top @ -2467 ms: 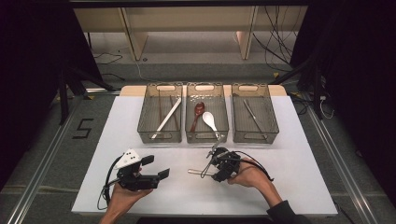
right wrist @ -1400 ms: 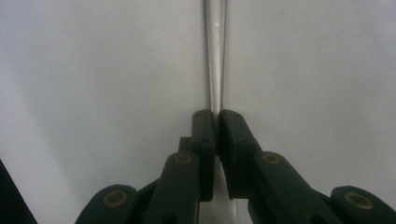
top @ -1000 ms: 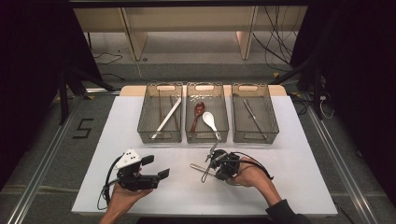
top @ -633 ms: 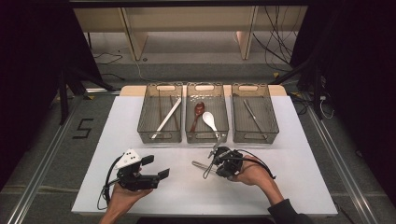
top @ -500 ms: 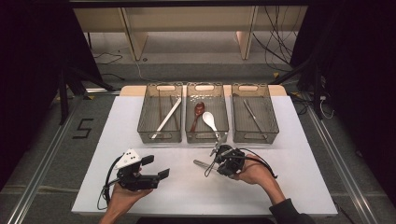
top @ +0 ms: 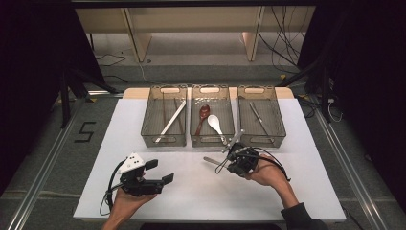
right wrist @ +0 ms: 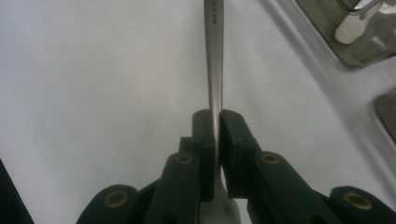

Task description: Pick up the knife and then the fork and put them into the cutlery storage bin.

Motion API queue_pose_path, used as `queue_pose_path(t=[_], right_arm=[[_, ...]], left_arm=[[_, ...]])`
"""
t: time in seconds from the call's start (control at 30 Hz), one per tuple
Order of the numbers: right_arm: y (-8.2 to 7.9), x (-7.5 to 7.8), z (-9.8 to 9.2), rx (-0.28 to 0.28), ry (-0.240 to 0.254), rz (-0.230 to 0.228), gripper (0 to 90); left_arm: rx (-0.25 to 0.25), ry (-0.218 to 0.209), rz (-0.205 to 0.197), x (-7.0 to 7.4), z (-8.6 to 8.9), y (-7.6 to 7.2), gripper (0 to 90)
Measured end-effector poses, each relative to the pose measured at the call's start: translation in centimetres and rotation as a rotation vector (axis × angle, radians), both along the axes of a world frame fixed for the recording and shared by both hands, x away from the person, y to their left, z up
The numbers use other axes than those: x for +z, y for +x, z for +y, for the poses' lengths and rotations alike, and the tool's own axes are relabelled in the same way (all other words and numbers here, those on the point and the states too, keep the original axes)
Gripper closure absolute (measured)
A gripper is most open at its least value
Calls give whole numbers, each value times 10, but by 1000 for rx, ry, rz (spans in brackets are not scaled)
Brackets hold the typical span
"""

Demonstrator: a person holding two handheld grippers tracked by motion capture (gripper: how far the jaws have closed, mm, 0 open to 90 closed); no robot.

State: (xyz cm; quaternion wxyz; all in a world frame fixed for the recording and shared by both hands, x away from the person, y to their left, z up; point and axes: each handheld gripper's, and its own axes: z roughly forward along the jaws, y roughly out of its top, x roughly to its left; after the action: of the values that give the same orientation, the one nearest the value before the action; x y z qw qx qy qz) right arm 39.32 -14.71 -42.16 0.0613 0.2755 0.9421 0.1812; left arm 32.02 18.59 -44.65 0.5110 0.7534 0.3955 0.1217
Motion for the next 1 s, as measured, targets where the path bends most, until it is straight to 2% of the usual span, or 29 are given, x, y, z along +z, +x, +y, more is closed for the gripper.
queue_pose_path(t=[0.17, 0.33, 0.5, 0.73, 1.0], right_arm=[[3, 13, -13, -32, 27, -26, 853], [4, 33, -33, -72, 77, -71, 853], [11, 52, -48, -115, 99, -116, 853], [38, 73, -67, -206, 112, -170, 854], [70, 76, -85, -338, 121, -189, 853]], left_arm=[[1, 1, 1, 0, 0, 0, 163], [0, 2, 3, 0, 0, 0, 163], [-1, 4, 5, 0, -1, 0, 163], [0, 3, 5, 0, -1, 1, 163], [1, 2, 4, -1, 0, 1, 163]])
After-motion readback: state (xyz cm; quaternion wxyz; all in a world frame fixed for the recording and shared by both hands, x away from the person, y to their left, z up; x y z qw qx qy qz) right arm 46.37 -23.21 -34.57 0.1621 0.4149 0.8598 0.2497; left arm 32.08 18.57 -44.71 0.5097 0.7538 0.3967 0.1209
